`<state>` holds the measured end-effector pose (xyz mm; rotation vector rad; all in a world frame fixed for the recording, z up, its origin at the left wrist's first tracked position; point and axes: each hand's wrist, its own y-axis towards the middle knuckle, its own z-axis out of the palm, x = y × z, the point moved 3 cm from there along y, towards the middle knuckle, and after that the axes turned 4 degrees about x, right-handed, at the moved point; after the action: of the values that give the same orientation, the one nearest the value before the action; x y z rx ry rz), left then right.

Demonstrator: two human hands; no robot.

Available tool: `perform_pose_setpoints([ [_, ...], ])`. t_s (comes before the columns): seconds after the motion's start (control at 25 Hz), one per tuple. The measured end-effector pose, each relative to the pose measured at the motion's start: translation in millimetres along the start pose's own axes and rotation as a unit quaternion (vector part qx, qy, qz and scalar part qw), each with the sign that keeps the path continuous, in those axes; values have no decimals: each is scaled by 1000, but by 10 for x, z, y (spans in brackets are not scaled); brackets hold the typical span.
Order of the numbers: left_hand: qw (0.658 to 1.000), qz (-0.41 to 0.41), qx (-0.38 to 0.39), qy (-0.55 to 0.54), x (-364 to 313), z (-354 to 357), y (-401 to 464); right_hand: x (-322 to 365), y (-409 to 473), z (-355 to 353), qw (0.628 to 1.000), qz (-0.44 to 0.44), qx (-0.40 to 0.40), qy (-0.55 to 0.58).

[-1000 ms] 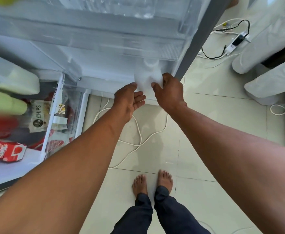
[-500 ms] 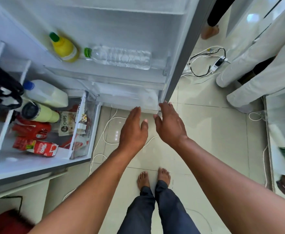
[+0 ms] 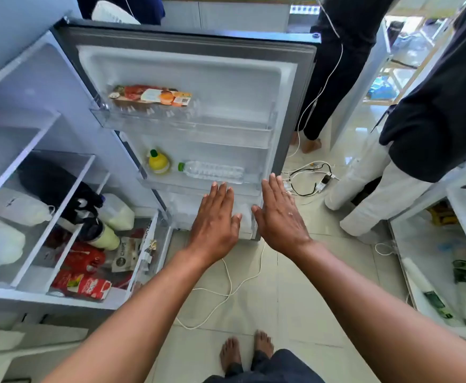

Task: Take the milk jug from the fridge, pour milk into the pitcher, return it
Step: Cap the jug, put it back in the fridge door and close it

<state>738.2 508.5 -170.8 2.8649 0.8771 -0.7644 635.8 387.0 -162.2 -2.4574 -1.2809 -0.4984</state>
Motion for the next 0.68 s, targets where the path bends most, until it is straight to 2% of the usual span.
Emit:
perform_pose_setpoints([
  [0.36, 982, 87, -152, 68, -819, -1305, 780, 209, 476, -1522, 982, -55, -180, 2],
  [0.52, 976, 78, -178, 100, -1202, -1741, 1310, 137, 850, -2072, 979, -76, -189, -19],
  [0.68, 980, 28, -136, 142, -1510, -1940, 1785, 7, 1222, -2464, 983, -91, -152, -49],
])
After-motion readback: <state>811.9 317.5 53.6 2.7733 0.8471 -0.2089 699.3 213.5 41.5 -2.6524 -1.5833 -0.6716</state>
